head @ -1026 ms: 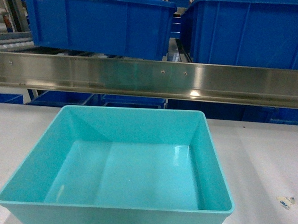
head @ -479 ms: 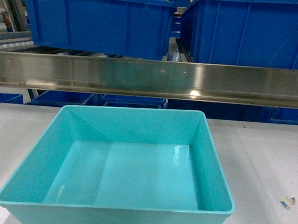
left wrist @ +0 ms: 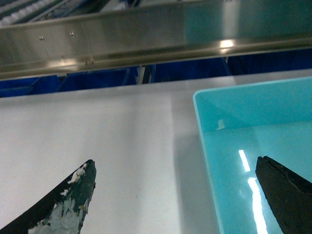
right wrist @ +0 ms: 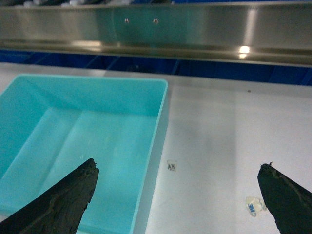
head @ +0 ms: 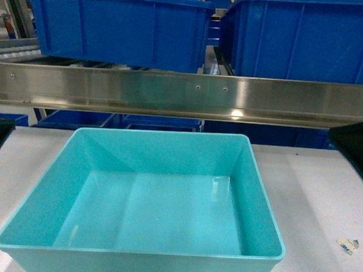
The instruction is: Organize blue bins on left shelf correctly
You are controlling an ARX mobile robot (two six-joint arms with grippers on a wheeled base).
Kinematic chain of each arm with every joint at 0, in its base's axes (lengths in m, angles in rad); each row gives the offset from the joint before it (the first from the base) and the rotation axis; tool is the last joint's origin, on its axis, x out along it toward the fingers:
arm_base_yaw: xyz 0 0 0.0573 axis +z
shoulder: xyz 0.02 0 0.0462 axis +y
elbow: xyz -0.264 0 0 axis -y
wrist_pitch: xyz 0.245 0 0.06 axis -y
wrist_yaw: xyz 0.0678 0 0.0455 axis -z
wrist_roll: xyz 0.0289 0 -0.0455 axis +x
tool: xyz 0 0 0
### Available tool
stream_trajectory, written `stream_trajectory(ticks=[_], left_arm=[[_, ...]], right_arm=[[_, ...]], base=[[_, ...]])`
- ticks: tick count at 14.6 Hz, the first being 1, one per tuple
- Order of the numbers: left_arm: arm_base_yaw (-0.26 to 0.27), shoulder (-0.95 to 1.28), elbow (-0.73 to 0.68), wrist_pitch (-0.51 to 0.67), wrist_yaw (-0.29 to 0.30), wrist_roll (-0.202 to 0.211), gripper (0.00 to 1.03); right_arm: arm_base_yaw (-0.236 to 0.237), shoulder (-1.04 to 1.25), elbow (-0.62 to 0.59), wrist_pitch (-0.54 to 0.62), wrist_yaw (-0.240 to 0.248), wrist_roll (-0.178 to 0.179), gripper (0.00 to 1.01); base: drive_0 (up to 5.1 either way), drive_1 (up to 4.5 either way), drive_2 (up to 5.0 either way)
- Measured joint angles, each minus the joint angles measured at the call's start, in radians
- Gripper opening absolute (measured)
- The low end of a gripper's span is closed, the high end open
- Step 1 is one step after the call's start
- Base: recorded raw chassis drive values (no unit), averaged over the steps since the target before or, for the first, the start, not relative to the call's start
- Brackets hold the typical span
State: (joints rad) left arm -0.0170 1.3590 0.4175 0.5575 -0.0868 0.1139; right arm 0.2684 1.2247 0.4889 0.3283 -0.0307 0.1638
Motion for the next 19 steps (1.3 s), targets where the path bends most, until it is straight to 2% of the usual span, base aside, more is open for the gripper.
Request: stream_trajectory(ticks=[2, 6, 7, 8, 10, 12, 15, 19], left_arm=[[-0.001, 0.072, 0.028, -0.007, -0.015, 0.0, 0.98], [-0.003, 0.076, 0.028, -0.007, -0.018, 0.0, 0.98], [0.004, 0.085, 0.025, 0.027, -0.018, 0.0, 0.98], [0.017, 0.127, 0.026, 0.04, -0.021, -0.001, 0.98], [0.005, 0.243, 0.024, 0.06, -0.051, -0.017, 0.98], [-0.013, 0.29, 0.022, 0.106, -0.067, -0.032, 0.98], [0.01, 0.357, 0.024, 0.148, -0.063, -0.038, 0.98], [0.025, 0.353, 0.039, 0.143, -0.026, -0.048, 0.98]], right_arm=[[0.0, 0.071, 0.032, -0.004, -0.011, -0.004, 0.98], [0.0, 0.069, 0.034, -0.005, -0.011, -0.005, 0.98], [0.01, 0.072, 0.038, -0.014, -0.027, -0.009, 0.98], [0.048, 0.095, 0.068, -0.072, -0.073, -0.031, 0.98], [0.138, 0.178, 0.128, -0.116, -0.083, -0.091, 0.98], [0.16, 0.239, 0.158, -0.146, -0.092, -0.101, 0.98], [0.225, 0.336, 0.212, -0.184, -0.064, -0.117, 0.98], [0.243, 0.45, 0.336, -0.244, -0.051, -0.142, 0.98]], base=[[0.0, 0.0, 0.0], [0.0, 0.0, 0.0], [0.0, 0.0, 0.0], [0.0, 0.0, 0.0], [0.0, 0.0, 0.0], [0.0, 0.0, 0.0], [0.0, 0.0, 0.0], [0.0, 0.0, 0.0]])
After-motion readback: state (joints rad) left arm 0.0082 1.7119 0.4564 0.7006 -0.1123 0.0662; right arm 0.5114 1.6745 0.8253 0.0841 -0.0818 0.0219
